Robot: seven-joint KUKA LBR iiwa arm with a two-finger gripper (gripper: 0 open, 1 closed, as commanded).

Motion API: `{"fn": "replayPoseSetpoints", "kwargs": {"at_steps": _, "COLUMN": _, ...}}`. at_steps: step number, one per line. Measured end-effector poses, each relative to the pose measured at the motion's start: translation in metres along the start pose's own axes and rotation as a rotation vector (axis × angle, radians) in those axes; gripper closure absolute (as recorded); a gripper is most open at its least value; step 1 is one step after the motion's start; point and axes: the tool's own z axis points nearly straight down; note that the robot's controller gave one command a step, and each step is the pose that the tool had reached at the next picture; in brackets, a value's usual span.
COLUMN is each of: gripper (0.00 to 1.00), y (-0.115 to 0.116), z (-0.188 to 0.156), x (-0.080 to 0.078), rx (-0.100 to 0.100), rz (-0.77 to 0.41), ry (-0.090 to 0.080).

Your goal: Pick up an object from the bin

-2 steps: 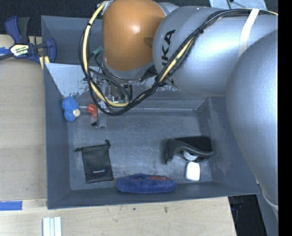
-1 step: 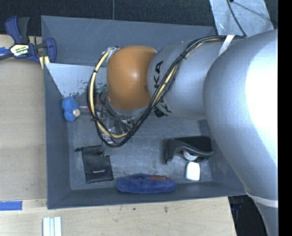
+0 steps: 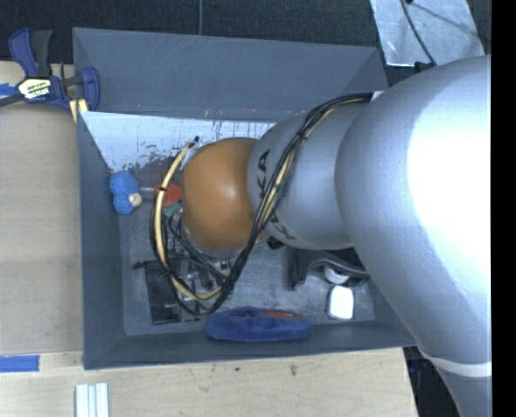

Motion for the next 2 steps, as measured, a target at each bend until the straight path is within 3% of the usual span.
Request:
{"fn": "replayPoseSetpoints", "kwargs": {"at_steps": 1, "gripper": 1.0, "y": -0.001, "z": -0.004, "x": -0.004, "rx": -0.001, "rz": 0.003, "ry": -0.01}}
{"fn": "replayPoseSetpoints", "kwargs": {"at_steps": 2, "gripper": 1.0, "y": -0.093, "z": -0.19, "x": 0.032, "rx": 0.0, "rz": 0.067, "ry": -0.016}}
